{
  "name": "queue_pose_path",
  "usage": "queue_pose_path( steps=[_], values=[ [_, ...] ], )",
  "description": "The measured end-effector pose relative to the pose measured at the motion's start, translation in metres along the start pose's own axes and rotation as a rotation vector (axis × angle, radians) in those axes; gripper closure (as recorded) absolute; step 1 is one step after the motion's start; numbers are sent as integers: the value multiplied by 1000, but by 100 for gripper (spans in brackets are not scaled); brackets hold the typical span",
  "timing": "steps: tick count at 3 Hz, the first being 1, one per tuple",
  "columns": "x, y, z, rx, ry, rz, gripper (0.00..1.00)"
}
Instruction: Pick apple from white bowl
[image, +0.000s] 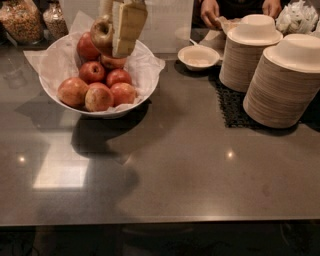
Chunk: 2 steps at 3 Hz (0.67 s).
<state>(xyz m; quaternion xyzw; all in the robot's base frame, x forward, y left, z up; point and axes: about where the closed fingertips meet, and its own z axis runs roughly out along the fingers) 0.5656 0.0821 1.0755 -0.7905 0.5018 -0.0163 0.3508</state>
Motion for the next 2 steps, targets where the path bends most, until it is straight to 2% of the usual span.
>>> queue_pose_path(
  steps=[1, 2],
  values=[
    [21, 4, 7, -21, 13, 78, 100],
    [21, 4, 7, -21, 13, 78, 100]
  ],
)
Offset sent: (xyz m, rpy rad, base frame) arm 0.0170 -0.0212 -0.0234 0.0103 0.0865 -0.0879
